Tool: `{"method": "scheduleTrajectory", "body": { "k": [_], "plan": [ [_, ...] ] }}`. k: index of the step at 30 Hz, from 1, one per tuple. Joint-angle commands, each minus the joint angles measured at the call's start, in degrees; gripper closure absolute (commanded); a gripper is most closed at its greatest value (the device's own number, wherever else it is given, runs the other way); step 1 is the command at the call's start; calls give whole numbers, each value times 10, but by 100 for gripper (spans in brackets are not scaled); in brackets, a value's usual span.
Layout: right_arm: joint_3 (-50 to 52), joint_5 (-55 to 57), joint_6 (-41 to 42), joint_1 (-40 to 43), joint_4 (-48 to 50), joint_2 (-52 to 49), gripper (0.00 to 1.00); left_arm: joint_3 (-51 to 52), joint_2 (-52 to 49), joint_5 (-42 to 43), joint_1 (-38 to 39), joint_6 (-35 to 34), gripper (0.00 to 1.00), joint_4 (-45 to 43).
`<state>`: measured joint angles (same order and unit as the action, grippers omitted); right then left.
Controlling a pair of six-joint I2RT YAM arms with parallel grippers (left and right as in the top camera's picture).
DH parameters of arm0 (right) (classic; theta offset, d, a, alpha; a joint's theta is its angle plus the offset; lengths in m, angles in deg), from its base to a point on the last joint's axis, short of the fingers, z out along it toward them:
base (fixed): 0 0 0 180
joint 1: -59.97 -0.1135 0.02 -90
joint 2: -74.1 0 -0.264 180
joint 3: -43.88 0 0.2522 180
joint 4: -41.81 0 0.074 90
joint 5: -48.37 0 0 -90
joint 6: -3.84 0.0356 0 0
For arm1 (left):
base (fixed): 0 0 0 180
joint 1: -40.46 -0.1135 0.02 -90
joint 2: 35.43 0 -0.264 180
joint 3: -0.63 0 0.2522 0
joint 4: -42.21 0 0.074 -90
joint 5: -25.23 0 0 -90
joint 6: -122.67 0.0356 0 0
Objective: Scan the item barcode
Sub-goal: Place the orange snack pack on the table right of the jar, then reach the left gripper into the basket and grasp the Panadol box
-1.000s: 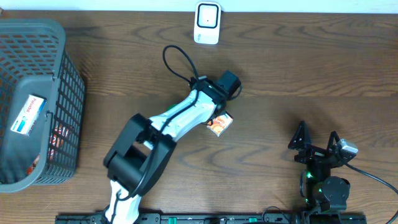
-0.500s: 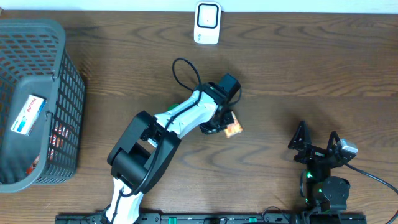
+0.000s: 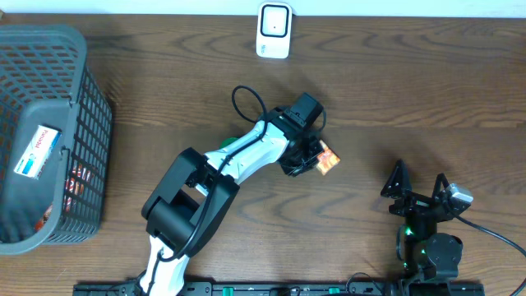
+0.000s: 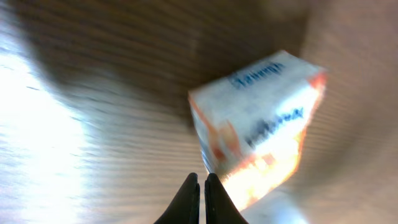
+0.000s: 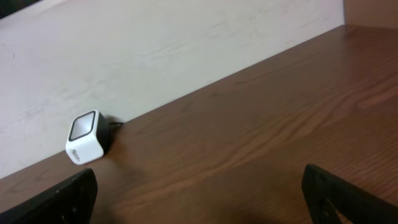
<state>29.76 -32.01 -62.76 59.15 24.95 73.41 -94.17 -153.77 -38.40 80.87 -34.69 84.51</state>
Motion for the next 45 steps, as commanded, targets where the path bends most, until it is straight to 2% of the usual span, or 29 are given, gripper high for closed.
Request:
{"method": "scheduleTrajectory", "body": {
  "k": [1,4,7,10,12,13,15,16,17,18,20,23,26,28,30,34,37,39,40,45],
  "plan": [
    [1,-1,-8,0,-2,3,1,1,33,41,-1,-82,93,-29],
    [1,-1,-8,0,-2,3,1,1,49,54,0,-113,93,-55],
    [1,-1,-8,0,-2,3,1,1,67,36,1,-115,92,-64],
    [1,-1,-8,0,-2,3,1,0,92,-5,-5,-57,93,-69],
    [1,-1,-8,0,-2,3,1,-3,118,-22,-18,28,92,-70],
    [1,-1,-8,0,-2,3,1,-6,132,-27,-25,73,88,-69],
    [1,-1,-8,0,-2,3,1,-14,168,-30,-43,176,67,-69],
    [1,-1,-8,0,-2,3,1,-19,192,-31,-54,231,53,-67],
    [1,-1,-8,0,-2,3,1,-24,219,-33,-67,276,44,-61],
    [1,-1,-8,0,-2,3,1,-30,245,-43,-80,307,27,-51],
    [1,-1,-8,0,-2,3,1,-46,306,-86,-116,350,14,-22],
    [1,-1,-8,0,-2,3,1,-83,386,-166,-185,404,12,33],
    [1,-1,-8,0,-2,3,1,-121,453,-290,-293,408,12,101],
    [1,-1,-8,0,-2,3,1,-126,479,-338,-376,408,12,130],
    [1,-1,-8,0,-2,3,1,-126,488,-328,-481,405,12,167],
    [1,-1,-8,0,-2,3,1,-125,453,-286,-636,403,12,233],
    [1,-1,-8,0,-2,3,1,-125,410,-285,-711,397,12,259],
    [1,-1,-8,0,-2,3,1,-125,380,-285,-741,400,12,268],
    [1,-1,-8,0,-2,3,1,-125,362,-285,-752,406,4,269],
    [1,-1,-8,0,-2,3,1,-125,270,-285,-769,502,4,250]
  ]
}}
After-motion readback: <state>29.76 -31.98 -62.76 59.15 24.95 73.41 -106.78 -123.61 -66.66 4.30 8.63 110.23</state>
